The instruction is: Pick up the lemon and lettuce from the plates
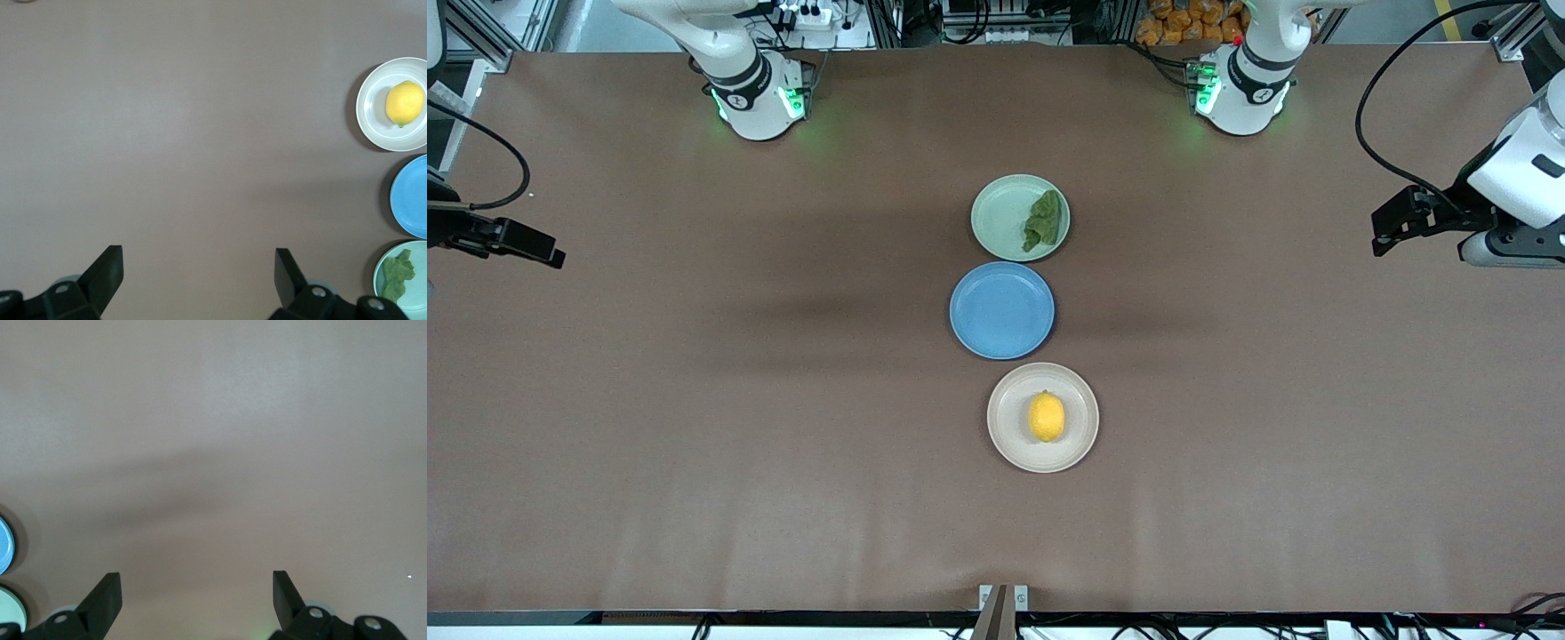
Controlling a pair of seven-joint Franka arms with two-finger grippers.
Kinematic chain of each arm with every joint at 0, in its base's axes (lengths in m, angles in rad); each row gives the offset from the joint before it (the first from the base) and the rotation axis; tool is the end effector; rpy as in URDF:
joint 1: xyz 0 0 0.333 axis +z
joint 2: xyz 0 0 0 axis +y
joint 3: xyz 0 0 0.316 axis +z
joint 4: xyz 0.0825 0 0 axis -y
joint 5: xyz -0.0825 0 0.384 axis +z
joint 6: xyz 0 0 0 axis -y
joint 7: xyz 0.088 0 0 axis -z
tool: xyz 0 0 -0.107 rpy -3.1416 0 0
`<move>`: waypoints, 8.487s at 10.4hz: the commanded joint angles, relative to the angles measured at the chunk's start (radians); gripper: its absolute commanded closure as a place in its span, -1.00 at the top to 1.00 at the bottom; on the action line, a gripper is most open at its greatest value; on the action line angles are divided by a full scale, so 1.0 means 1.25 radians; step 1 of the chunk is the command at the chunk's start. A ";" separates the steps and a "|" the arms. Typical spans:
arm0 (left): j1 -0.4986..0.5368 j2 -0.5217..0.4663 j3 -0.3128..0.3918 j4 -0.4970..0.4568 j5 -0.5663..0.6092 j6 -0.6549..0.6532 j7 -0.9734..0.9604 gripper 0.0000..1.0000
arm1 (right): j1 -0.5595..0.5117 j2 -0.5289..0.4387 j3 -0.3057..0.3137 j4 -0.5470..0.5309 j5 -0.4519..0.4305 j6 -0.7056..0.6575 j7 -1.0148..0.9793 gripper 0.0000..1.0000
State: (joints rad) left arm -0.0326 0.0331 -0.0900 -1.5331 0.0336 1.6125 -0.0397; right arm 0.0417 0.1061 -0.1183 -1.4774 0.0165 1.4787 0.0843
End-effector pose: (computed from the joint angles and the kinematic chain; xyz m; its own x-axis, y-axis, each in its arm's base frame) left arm 0.5656 -0.0653 0.6277 0.9953 -0.0839 0.0476 -0.0826 -0.9962 -0.0287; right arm 0.5754 -0.0385 0.6009 0.9818 -0.1589 -0.1038 -0.1593 -0.9872 0.0048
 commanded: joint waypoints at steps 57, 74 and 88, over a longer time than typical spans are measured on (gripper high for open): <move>-0.413 0.641 0.072 0.069 0.093 0.860 -0.721 -1.00 | 0.840 0.289 0.014 -0.265 0.086 0.648 1.068 1.00; 0.100 0.386 -0.166 -0.206 0.087 0.514 -0.178 -1.00 | 0.928 0.443 0.015 -0.241 0.097 0.785 1.140 1.00; 0.053 0.435 -0.168 -0.181 0.100 0.518 -0.453 1.00 | 0.914 0.458 0.016 -0.201 0.140 0.768 1.156 -1.00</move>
State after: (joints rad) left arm 0.0252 0.5964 -0.3046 -1.7492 0.1369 2.2578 -0.5709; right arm 1.1893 0.6662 -0.1011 -1.7501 0.1758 2.4515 1.5218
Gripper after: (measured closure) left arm 0.000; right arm 0.965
